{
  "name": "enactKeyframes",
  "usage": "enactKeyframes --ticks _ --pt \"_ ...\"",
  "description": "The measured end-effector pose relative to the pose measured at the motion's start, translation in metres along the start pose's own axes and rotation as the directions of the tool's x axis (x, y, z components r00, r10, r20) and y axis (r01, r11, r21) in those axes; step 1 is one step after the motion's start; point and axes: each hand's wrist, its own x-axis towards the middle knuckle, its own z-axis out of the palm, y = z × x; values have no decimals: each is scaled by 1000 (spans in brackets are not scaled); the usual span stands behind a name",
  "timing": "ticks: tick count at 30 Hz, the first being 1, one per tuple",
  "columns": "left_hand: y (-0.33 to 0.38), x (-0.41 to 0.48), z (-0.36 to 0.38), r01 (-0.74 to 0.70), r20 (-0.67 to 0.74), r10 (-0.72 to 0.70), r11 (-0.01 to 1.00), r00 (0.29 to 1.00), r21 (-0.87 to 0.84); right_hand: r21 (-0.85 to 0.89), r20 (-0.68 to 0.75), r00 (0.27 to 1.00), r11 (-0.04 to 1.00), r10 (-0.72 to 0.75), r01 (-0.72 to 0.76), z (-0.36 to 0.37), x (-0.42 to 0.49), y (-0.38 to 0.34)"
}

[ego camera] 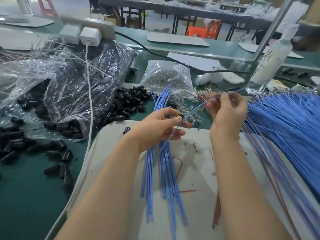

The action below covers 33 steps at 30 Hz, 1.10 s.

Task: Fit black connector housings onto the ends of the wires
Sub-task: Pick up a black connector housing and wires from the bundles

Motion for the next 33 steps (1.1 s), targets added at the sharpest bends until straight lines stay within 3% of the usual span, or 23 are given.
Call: enactKeyframes --ticks 3,5,6,7,9,11,13,17,25,33 --pt "1 5 4 -96 -93 87 990 992 -99 -132 186 965 978 185 -162 3 -6 4" --pt "3 8 6 -144 -158 124 982 980 -119 -368 410 840 907 356 -205 6 -17 12" --pt "3 9 6 -160 -190 141 983 972 -88 -430 488 777 884 398 -183 6 -23 17" --pt "2 8 6 -172 -223 160 984 962 -36 -435 525 758 887 387 -152 7 -27 20" --pt "-2 7 4 -208 -308 238 970 921 128 -384 467 846 921 256 -67 8 -28 22" --pt "-8 4 -1 -205 -390 385 880 837 428 -336 343 934 942 98 24 5 -24 18" --pt "-11 3 -6 -198 -406 506 778 761 597 -218 291 956 975 35 30 0 -22 12" --pt "-14 5 -7 -245 -418 567 756 710 607 -63 269 963 997 -25 44 -1 -26 5" --pt "-19 7 -10 -198 -421 524 768 741 609 -32 220 966 988 -139 149 4 -35 4" --pt "-19 6 -9 -180 -402 538 736 741 653 -119 239 944 958 -228 261 6 -36 6"
